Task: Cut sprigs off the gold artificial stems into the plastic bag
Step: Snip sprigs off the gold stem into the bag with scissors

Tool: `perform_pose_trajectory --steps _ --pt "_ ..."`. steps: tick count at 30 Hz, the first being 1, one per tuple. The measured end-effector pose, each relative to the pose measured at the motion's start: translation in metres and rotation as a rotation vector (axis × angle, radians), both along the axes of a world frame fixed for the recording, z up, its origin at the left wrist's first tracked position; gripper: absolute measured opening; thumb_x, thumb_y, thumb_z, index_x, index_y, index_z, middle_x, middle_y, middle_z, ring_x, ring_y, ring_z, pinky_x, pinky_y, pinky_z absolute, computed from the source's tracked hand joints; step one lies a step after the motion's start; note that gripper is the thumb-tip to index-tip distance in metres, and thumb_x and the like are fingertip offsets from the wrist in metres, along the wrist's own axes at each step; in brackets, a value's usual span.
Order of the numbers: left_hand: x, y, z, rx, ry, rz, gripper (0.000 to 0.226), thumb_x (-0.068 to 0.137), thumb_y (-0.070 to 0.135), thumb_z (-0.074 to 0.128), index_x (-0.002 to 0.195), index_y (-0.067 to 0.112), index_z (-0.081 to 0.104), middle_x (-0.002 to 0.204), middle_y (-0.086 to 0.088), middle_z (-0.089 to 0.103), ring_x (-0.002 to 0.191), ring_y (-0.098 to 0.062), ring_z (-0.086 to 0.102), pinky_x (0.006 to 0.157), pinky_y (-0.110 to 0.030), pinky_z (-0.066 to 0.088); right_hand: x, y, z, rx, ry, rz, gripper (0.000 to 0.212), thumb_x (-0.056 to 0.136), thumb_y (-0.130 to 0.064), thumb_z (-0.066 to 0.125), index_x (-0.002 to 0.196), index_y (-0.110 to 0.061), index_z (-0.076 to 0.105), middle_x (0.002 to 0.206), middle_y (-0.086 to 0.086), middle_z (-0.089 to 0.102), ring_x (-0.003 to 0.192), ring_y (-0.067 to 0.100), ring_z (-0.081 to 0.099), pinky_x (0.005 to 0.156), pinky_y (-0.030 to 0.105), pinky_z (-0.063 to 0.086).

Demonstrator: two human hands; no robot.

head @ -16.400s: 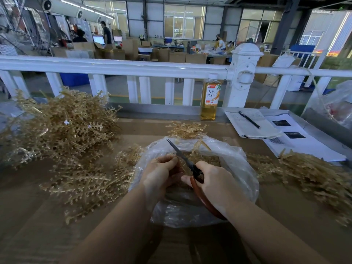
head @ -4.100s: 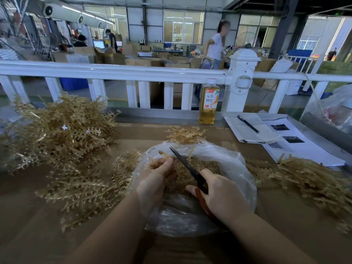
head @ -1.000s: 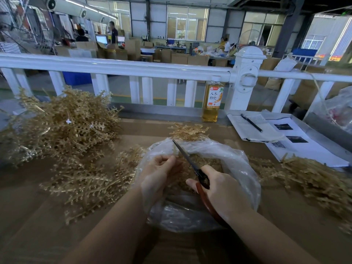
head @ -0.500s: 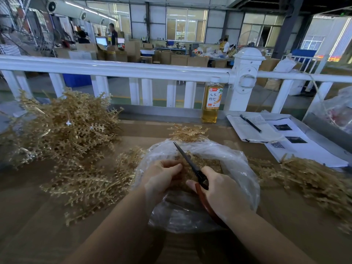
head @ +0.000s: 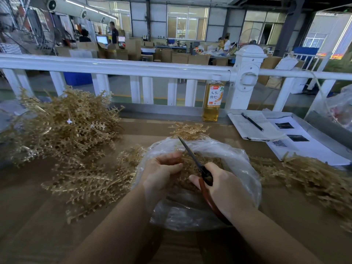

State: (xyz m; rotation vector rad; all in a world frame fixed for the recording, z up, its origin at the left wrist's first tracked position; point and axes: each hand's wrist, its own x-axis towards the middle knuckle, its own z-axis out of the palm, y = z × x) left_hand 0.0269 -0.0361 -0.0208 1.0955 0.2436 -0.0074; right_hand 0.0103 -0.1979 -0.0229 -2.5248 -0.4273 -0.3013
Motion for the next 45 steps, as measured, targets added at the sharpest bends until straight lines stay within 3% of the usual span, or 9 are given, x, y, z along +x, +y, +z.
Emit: perform_pose_trajectory --steps 6,9,11,16,21,27,38,41,45 --pt "0.006 0.002 0.001 -0.077 -0.034 -0.007 0.041 0.077 -0.029 0.047 0.089 0.005 0.067 0.076 -0.007 0.062 0.066 -0.016 0.066 0.056 -0.021 0.056 0.000 -0.001 -0.001 -0.006 0.001 0.046 0.031 0.089 -0.060 0.050 0.098 -0.030 0.049 0.088 -0.009 0.058 0.083 0.009 0.056 0.066 0.019 0.038" --pt "0.008 0.003 0.002 -0.138 -0.046 0.033 0.039 0.077 -0.029 0.045 0.082 0.003 0.067 0.070 -0.007 0.061 0.059 -0.016 0.067 0.055 -0.022 0.057 0.001 -0.001 -0.001 -0.038 -0.005 0.064 0.031 0.089 -0.061 0.049 0.100 -0.032 0.048 0.091 -0.009 0.057 0.086 0.009 0.054 0.067 0.019 0.037" --pt "0.010 0.002 0.003 -0.187 -0.060 0.039 0.036 0.078 -0.028 0.044 0.086 0.000 0.065 0.080 -0.014 0.060 0.066 -0.021 0.067 0.059 -0.026 0.059 0.001 -0.003 -0.003 -0.062 -0.015 0.068 0.034 0.088 -0.062 0.048 0.104 -0.032 0.048 0.094 -0.009 0.056 0.090 0.010 0.053 0.072 0.022 0.038" --pt "0.012 0.003 0.006 -0.307 0.012 0.012 0.034 0.083 -0.025 0.040 0.092 0.000 0.062 0.089 -0.016 0.064 0.080 -0.023 0.066 0.061 -0.024 0.058 0.003 -0.008 -0.005 -0.091 -0.040 0.096 0.036 0.088 -0.061 0.047 0.109 -0.032 0.048 0.095 -0.010 0.052 0.093 0.009 0.048 0.075 0.021 0.034" --pt "0.012 0.010 0.012 -0.321 0.124 -0.054 0.034 0.087 -0.019 0.039 0.094 0.003 0.064 0.093 -0.015 0.068 0.086 -0.020 0.066 0.067 -0.028 0.057 0.004 -0.013 -0.005 -0.091 -0.033 0.129 0.028 0.088 -0.060 0.050 0.097 -0.035 0.042 0.088 -0.011 0.049 0.088 0.009 0.047 0.073 0.023 0.035" --pt "0.013 0.003 0.008 -0.347 0.117 0.020 0.037 0.087 -0.021 0.037 0.095 0.003 0.063 0.090 -0.013 0.068 0.090 -0.022 0.064 0.068 -0.027 0.052 0.005 -0.010 -0.006 -0.126 -0.007 0.107 0.039 0.087 -0.065 0.045 0.109 -0.033 0.047 0.094 -0.010 0.051 0.094 0.010 0.048 0.078 0.023 0.037" --pt "0.014 -0.008 0.007 -0.382 0.113 0.124 0.034 0.089 -0.020 0.036 0.097 0.005 0.058 0.090 -0.010 0.064 0.082 -0.019 0.063 0.067 -0.028 0.053 0.001 -0.005 -0.001 -0.151 0.000 0.075 0.048 0.088 -0.067 0.041 0.121 -0.034 0.046 0.098 -0.010 0.049 0.102 0.012 0.048 0.081 0.024 0.037" --pt "0.013 -0.008 0.009 -0.419 0.114 0.118 0.036 0.091 -0.018 0.035 0.112 0.003 0.055 0.094 -0.010 0.063 0.088 -0.020 0.062 0.072 -0.032 0.052 0.002 -0.006 0.000 -0.153 0.006 0.065 0.051 0.088 -0.067 0.040 0.126 -0.033 0.045 0.100 -0.009 0.049 0.105 0.012 0.047 0.084 0.024 0.037" --pt "0.012 -0.008 0.011 -0.490 0.153 0.094 0.043 0.092 -0.015 0.036 0.129 0.001 0.050 0.112 -0.012 0.061 0.110 -0.022 0.056 0.094 -0.035 0.044 0.004 -0.008 -0.002 -0.149 0.007 0.050 0.052 0.089 -0.066 0.039 0.127 -0.032 0.045 0.110 -0.005 0.055 0.108 0.014 0.049 0.091 0.027 0.041"
